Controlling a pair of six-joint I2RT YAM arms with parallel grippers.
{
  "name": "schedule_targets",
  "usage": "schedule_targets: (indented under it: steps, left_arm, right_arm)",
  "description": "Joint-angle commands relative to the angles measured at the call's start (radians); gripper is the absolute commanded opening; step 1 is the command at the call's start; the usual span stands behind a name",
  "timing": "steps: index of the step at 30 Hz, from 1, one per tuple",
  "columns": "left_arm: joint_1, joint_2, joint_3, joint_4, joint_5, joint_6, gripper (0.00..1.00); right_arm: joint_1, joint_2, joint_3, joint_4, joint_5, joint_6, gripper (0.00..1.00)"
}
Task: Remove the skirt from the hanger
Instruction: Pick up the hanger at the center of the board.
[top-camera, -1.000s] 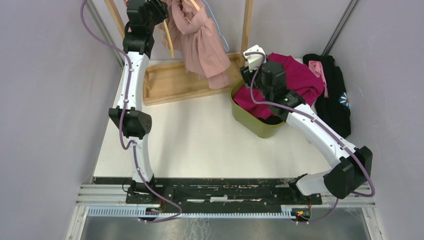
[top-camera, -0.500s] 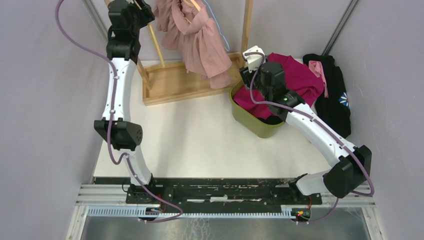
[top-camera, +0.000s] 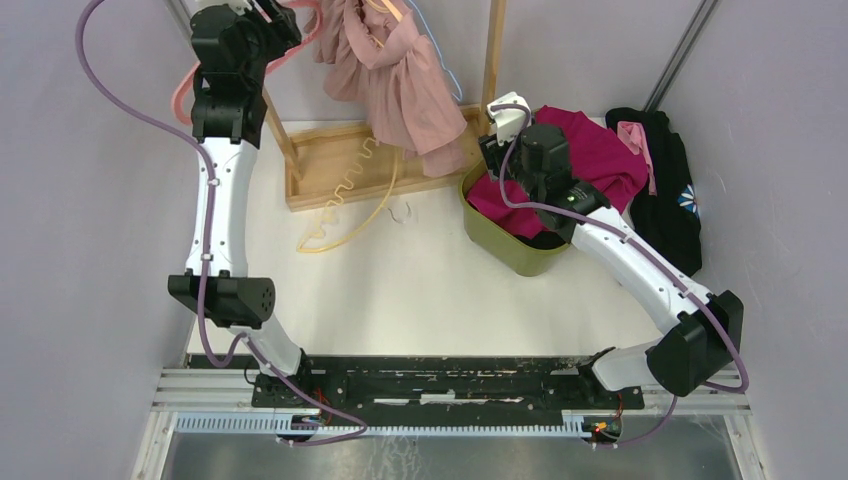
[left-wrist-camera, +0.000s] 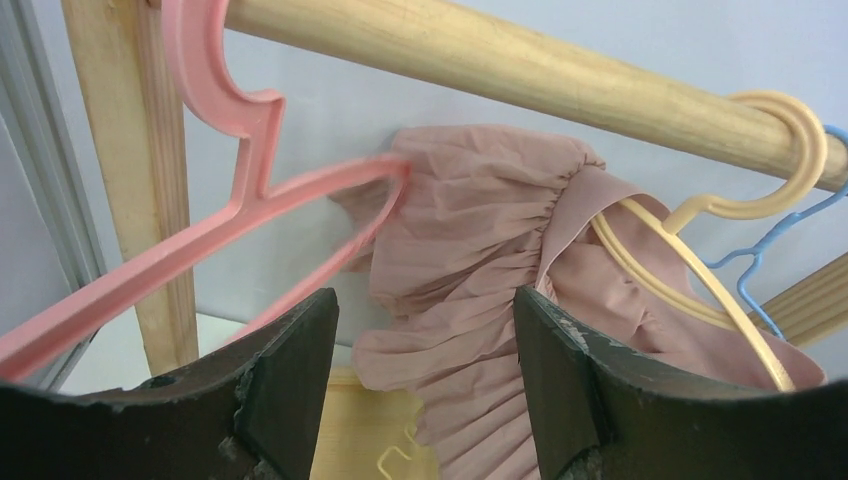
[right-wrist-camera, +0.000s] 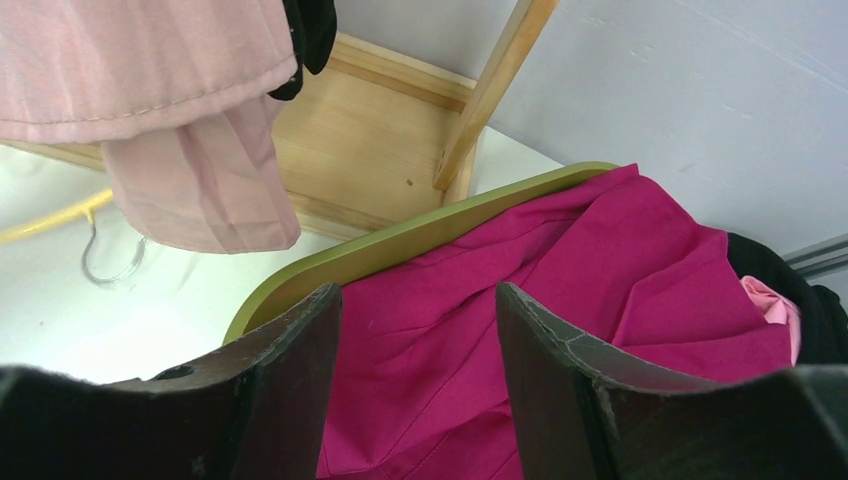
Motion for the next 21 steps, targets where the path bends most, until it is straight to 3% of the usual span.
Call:
schedule_targets:
  steps: [1,9,14,21]
  left_arm:
    - [-0.002,-0.016,-0.012,-0.001,0.043,0.047,0.71]
    - [-0.071,-0.077,-0.139,-0.077,0.052,0.14,0.64]
    - [-0.146,-0.169,-0.343,-0.13,-0.018,0.239,0.64]
    - [-0.192,-0.193,-0.503,-0.311,-0.085,0.506,0.65]
  right_arm:
    - [-0.004,-0.033,0.025,0.003,-0.038,0.029,0.63]
    - [-0.003,-0.039,0.025,-0.022,-0.035,0.024,0.63]
    - [-0.003,-0.053,0.023,-0.023,-0.022,0.016,0.62]
    - [-0.003,-0.083,0.011,-0.026,-0.028,0.033,0.62]
